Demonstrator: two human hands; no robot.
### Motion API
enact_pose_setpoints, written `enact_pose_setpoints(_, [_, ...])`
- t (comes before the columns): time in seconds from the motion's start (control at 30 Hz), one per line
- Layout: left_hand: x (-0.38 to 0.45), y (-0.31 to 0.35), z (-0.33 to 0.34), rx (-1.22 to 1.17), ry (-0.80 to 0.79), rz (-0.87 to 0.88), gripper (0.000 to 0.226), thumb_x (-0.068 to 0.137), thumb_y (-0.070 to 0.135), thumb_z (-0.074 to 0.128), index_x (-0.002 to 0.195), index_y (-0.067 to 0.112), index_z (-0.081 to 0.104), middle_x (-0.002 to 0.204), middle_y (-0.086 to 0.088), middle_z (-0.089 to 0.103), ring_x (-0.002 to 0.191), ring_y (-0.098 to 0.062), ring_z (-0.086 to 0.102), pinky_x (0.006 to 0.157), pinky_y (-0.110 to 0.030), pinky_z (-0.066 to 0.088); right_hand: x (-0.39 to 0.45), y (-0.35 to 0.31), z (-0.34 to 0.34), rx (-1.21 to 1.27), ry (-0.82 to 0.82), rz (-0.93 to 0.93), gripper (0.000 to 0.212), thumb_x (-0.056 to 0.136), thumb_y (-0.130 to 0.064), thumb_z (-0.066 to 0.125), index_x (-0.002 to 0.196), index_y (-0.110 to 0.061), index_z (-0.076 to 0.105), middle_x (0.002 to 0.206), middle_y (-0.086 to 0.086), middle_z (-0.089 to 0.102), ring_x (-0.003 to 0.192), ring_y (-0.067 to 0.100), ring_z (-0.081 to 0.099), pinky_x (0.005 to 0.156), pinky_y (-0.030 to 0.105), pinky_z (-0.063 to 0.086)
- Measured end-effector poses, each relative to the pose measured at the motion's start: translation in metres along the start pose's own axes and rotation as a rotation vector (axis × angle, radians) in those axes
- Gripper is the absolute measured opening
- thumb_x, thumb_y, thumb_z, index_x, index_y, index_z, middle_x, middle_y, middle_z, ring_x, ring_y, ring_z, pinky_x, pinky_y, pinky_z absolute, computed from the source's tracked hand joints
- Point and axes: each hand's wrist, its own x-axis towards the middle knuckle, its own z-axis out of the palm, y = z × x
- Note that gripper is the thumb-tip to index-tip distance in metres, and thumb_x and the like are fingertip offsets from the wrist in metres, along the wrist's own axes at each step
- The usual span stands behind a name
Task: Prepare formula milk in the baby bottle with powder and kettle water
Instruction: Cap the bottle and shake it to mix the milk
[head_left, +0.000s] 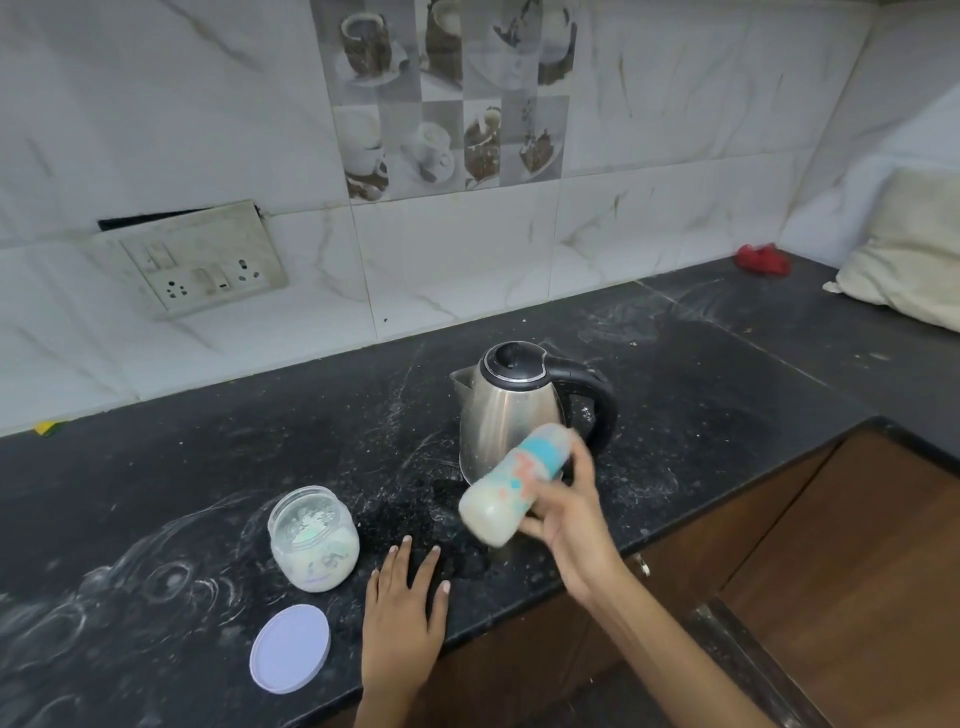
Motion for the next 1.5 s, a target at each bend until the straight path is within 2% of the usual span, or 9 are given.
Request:
enact_pose_setpoints(0.1, [-0.001, 0.002, -0.003, 0.007, -0.003, 0.015, 0.052, 0.089, 0.047, 0.029, 0.135, 0.03, 0.048, 0.146, -0.008, 0.044, 0.135, -0.028, 0.039, 0.109, -0.045, 0.032, -0.003, 0.005, 0.003, -0.095, -0.059, 0.01, 0.08, 0.087, 0.006, 0.06, 0.143, -0.043, 0.03, 0.131, 0.014, 0.059, 0.112, 0.031, 0.065, 0.085, 0.057, 0.056])
enact_pose_setpoints(0.2, [-0.001, -0.003, -0.002, -0.01, 0.015, 0.035, 0.066, 0.076, 0.04, 0.039, 0.14, 0.033, 0.024, 0.138, -0.011, 0.053, 0.126, -0.03, 0.049, 0.103, -0.041, 0.033, -0.021, 0.019, 0.008, -0.236, -0.263, 0.142, 0.082, 0.082, 0.006, 0.067, 0.138, -0.044, 0.035, 0.123, 0.015, 0.065, 0.108, 0.031, 0.068, 0.085, 0.058, 0.055])
enact_pose_setpoints(0.4, [0.0, 0.002, -0.001, 0.018, 0.015, 0.005, 0.056, 0.092, 0.053, 0.021, 0.136, 0.033, 0.047, 0.152, -0.004, 0.036, 0.141, -0.026, 0.031, 0.112, -0.045, 0.028, 0.007, 0.001, 0.002, -0.06, 0.037, -0.056, 0.078, 0.088, -0.001, 0.064, 0.145, -0.041, 0.029, 0.129, 0.011, 0.062, 0.111, 0.03, 0.066, 0.085, 0.056, 0.056])
enact_pose_setpoints(0.57, [0.0, -0.001, -0.002, 0.02, 0.016, 0.043, 0.061, 0.08, 0.038, 0.039, 0.139, 0.03, 0.027, 0.138, -0.013, 0.052, 0.125, -0.034, 0.051, 0.097, -0.052, 0.044, -0.018, 0.019, 0.008, -0.305, -0.244, 0.072, 0.085, 0.079, 0.0, 0.073, 0.14, -0.047, 0.035, 0.121, 0.009, 0.067, 0.105, 0.025, 0.07, 0.081, 0.052, 0.059])
enact_pose_setpoints(0.77, [-0.002, 0.003, 0.0, 0.049, 0.038, 0.006, 0.052, 0.093, 0.049, 0.027, 0.135, 0.03, 0.05, 0.149, -0.007, 0.04, 0.137, -0.028, 0.037, 0.109, -0.046, 0.031, 0.005, 0.009, 0.008, -0.057, 0.119, -0.073, 0.079, 0.088, -0.005, 0.065, 0.146, -0.041, 0.025, 0.128, 0.006, 0.061, 0.111, 0.027, 0.066, 0.078, 0.045, 0.06])
enact_pose_setpoints(0.93, [-0.001, -0.001, 0.0, 0.039, 0.012, 0.048, 0.076, 0.076, 0.037, 0.063, 0.14, 0.027, 0.022, 0.139, -0.015, 0.051, 0.124, -0.033, 0.053, 0.103, -0.047, 0.041, -0.025, 0.027, 0.013, -0.348, -0.217, 0.149, 0.08, 0.079, 0.002, 0.073, 0.136, -0.042, 0.04, 0.114, 0.014, 0.068, 0.096, 0.025, 0.073, 0.074, 0.048, 0.061])
enact_pose_setpoints(1.13, [-0.002, 0.004, -0.002, 0.031, 0.03, 0.003, 0.055, 0.094, 0.051, 0.021, 0.139, 0.03, 0.045, 0.154, -0.005, 0.031, 0.143, -0.025, 0.027, 0.115, -0.042, 0.02, 0.006, 0.009, 0.011, 0.038, 0.211, -0.149, 0.079, 0.085, -0.005, 0.07, 0.145, -0.036, 0.028, 0.126, 0.011, 0.062, 0.112, 0.027, 0.065, 0.073, 0.038, 0.062])
enact_pose_setpoints(1.3, [-0.001, 0.001, -0.001, 0.035, 0.019, 0.016, 0.055, 0.091, 0.045, 0.031, 0.137, 0.022, 0.048, 0.15, -0.01, 0.038, 0.138, -0.031, 0.037, 0.11, -0.046, 0.027, -0.005, 0.038, 0.005, -0.35, -0.066, -0.16, 0.082, 0.078, 0.001, 0.076, 0.136, -0.041, 0.036, 0.118, 0.011, 0.06, 0.104, 0.023, 0.068, 0.081, 0.04, 0.06])
enact_pose_setpoints(1.5, [-0.001, 0.003, 0.0, 0.041, 0.017, -0.015, 0.056, 0.094, 0.051, 0.021, 0.142, 0.031, 0.041, 0.155, -0.005, 0.029, 0.144, -0.024, 0.024, 0.115, -0.041, 0.019, 0.015, 0.058, -0.011, -0.751, -0.106, -0.392, 0.077, 0.073, -0.016, 0.08, 0.134, -0.036, 0.037, 0.133, -0.013, 0.052, 0.117, 0.013, 0.061, 0.089, 0.04, 0.057])
